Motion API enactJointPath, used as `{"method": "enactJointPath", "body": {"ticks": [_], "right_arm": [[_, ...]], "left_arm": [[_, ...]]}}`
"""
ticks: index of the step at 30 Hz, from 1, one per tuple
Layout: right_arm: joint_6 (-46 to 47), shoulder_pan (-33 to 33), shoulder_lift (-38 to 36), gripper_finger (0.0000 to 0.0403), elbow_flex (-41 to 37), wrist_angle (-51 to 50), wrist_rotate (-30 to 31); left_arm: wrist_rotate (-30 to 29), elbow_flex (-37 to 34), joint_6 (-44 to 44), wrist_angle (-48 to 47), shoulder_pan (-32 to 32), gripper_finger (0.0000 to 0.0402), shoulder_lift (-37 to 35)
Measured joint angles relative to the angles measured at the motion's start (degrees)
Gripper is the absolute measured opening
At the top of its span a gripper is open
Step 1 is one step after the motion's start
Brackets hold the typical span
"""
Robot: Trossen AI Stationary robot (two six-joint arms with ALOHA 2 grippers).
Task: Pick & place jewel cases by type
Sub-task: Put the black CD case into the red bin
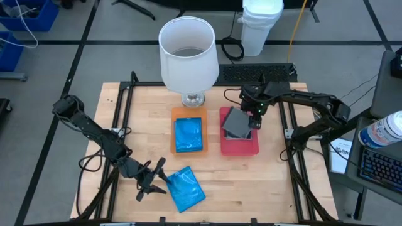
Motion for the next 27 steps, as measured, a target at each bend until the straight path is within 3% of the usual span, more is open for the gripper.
{"method": "enactJointPath", "body": {"ticks": [11,17,20,24,27], "right_arm": [[-7.7,5.7,0.0,0.0185,0.0,5.2,-0.2],[-8.9,8.7,-0.3,0.0165,0.0,11.7,18.4],[-9.8,8.7,-0.3,0.0146,0.1,14.4,20.0],[-10.3,8.7,-0.3,0.0106,0.1,18.5,26.8],[-11.3,8.6,-0.3,0.0077,0.1,19.6,26.9]], "left_arm": [[0.0,0.0,-0.1,-0.7,0.0,0.0191,0.0],[0.0,0.0,-0.1,-1.1,0.0,0.0191,0.0],[0.0,0.0,0.0,-1.6,0.0,0.0191,0.0],[-0.2,0.0,0.3,-2.3,0.0,0.0191,0.0],[-1.5,0.0,0.3,-2.6,0.0,0.0191,0.0]]}}
